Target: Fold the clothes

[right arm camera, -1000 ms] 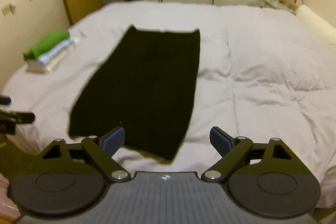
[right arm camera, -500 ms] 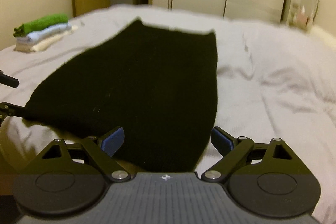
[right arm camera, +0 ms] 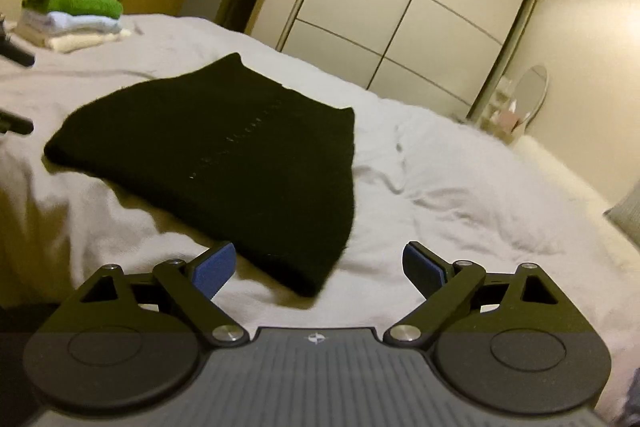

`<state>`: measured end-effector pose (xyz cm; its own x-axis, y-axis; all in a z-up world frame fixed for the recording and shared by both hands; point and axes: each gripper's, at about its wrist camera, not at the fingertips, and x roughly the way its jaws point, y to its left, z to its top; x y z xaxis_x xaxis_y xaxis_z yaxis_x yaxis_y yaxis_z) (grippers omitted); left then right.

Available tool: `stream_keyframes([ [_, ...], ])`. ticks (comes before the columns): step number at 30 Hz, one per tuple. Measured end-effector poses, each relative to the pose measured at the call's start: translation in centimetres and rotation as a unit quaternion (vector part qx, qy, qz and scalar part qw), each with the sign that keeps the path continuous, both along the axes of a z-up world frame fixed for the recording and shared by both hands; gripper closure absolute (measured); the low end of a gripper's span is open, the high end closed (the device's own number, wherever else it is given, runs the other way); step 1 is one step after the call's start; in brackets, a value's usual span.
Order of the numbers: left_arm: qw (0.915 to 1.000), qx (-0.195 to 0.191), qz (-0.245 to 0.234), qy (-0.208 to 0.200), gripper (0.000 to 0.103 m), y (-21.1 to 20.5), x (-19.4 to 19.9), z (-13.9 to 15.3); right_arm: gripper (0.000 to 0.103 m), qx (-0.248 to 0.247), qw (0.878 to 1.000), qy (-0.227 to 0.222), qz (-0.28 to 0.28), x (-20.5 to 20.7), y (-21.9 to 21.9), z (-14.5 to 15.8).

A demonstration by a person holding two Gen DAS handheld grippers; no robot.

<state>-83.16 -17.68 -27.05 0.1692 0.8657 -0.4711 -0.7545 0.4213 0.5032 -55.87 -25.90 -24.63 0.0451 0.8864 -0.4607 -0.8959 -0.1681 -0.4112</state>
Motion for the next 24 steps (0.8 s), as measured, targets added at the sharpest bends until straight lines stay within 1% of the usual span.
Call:
stream_keyframes([
  [2,0.9989,0.021,-0.023,0.036,0.025,-0.1,0.4,-0.4,0.009,0.0,1.0,-0.016,0.005,-0.1,-0.2,0.1],
  [4,0.9955,0.041,-0.037,0.078,0.025,0.2,0.8,-1.1,0.009,-0.003,0.999,-0.052,0.015,-0.3,0.2,-0.5],
  [6,0.9912,0.049,-0.048,0.114,0.025,0.8,1.0,-1.7,0.009,-0.009,0.996,-0.089,0.026,-0.3,1.0,-1.6],
  [9,0.9847,0.052,-0.059,0.156,0.028,2.2,0.9,-3.0,0.01,-0.023,0.99,-0.131,0.044,0.1,2.2,-3.7],
  [11,0.9802,0.052,-0.065,0.18,0.034,3.0,0.9,-3.9,0.013,-0.03,0.985,-0.16,0.056,0.4,3.1,-5.5],
  [12,0.9779,0.052,-0.068,0.191,0.035,3.3,0.9,-4.4,0.015,-0.032,0.983,-0.172,0.061,0.5,3.5,-6.3],
  [14,0.9729,0.053,-0.078,0.211,0.035,4.0,1.0,-5.4,0.016,-0.022,0.977,-0.202,0.068,0.8,4.5,-8.0],
  [15,0.9702,0.054,-0.086,0.22,0.035,4.2,1.0,-5.9,0.018,-0.015,0.974,-0.215,0.076,1.0,4.9,-8.8],
  [18,0.9596,0.062,-0.115,0.249,0.036,4.6,0.8,-7.1,0.019,-0.001,0.966,-0.239,0.102,1.8,6.0,-10.5],
  [21,0.9494,0.071,-0.141,0.271,0.035,5.1,0.7,-8.0,0.019,0.024,0.957,-0.256,0.134,2.6,6.8,-11.5],
  [23,0.9425,0.075,-0.159,0.284,0.034,5.7,0.8,-8.5,0.021,0.041,0.953,-0.259,0.149,3.0,7.5,-11.7],
  [24,0.9377,0.081,-0.169,0.293,0.032,5.9,0.8,-8.7,0.022,0.045,0.952,-0.258,0.16,3.2,7.8,-11.7],
])
